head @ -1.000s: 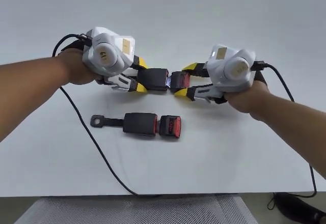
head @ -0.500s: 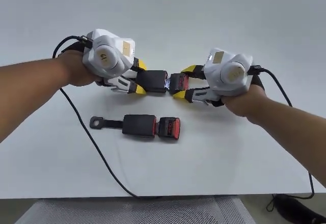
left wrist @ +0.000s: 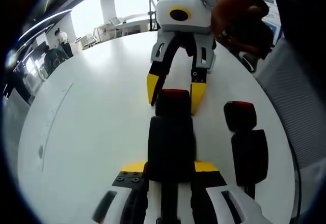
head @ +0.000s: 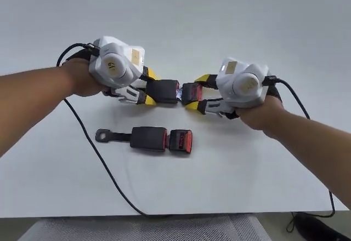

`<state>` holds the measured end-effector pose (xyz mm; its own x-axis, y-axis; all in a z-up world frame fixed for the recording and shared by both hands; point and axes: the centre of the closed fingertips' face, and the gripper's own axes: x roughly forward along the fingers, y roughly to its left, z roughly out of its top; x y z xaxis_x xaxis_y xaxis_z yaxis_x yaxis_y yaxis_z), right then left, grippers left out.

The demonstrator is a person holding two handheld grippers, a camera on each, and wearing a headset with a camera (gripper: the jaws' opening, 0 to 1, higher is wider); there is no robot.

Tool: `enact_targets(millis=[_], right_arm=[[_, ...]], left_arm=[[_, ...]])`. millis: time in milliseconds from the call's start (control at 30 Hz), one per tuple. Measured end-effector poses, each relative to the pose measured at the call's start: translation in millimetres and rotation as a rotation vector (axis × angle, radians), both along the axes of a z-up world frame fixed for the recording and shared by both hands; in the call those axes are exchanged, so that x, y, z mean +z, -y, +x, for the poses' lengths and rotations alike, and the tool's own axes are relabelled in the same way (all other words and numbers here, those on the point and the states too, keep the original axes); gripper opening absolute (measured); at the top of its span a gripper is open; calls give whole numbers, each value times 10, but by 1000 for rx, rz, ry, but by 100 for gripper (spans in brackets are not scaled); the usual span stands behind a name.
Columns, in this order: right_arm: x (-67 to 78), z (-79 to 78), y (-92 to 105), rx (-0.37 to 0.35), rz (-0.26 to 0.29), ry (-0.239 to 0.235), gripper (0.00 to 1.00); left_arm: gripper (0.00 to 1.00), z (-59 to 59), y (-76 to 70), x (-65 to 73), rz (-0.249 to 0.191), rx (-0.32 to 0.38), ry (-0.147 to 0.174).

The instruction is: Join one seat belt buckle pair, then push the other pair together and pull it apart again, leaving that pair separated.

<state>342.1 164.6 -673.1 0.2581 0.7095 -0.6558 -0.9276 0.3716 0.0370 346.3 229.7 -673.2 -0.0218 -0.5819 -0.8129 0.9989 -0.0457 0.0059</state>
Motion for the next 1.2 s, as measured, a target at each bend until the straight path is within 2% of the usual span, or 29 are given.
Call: enact_targets(millis=[267, 500, 1200], right_arm=[[3, -21, 173, -10, 0, 7, 36], [-11, -10, 204, 10, -4, 6, 36], [36, -33, 792, -7, -28, -27, 36]], left_arm=[[33, -5, 9, 2, 3, 5, -3], [33, -6, 14, -1, 13, 9, -6], [33, 5, 28, 23, 21, 11, -12]])
